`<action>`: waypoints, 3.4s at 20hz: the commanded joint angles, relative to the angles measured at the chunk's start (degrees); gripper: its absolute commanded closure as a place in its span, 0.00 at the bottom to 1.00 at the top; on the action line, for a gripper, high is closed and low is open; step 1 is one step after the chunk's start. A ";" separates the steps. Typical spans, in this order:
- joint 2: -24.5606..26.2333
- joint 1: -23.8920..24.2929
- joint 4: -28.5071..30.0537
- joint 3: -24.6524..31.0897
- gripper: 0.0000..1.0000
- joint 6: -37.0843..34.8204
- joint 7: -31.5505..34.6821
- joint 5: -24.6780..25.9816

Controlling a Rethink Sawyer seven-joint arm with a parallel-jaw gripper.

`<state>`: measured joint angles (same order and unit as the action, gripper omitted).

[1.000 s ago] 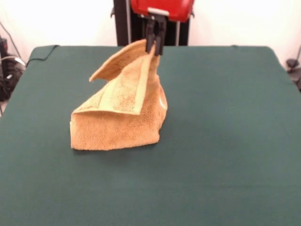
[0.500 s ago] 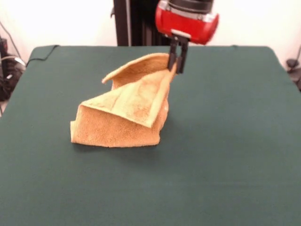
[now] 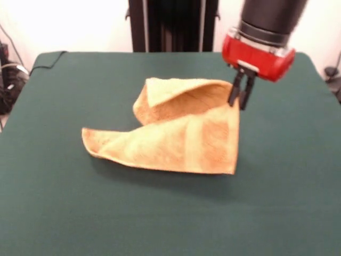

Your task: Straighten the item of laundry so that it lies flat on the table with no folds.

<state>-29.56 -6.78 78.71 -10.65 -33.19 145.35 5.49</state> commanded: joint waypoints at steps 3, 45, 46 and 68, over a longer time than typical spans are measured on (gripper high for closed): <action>9.84 -5.79 -10.58 -5.20 1.00 0.23 24.31 -8.73; 13.63 -3.70 -8.13 -27.88 1.00 -30.65 54.22 -29.43; 13.35 -3.63 -7.69 -27.58 1.00 -29.50 53.74 -29.33; -11.65 -5.10 0.83 -28.55 1.00 -45.15 34.86 -16.84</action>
<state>-34.42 -10.54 70.89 -40.95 -68.29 186.04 -14.67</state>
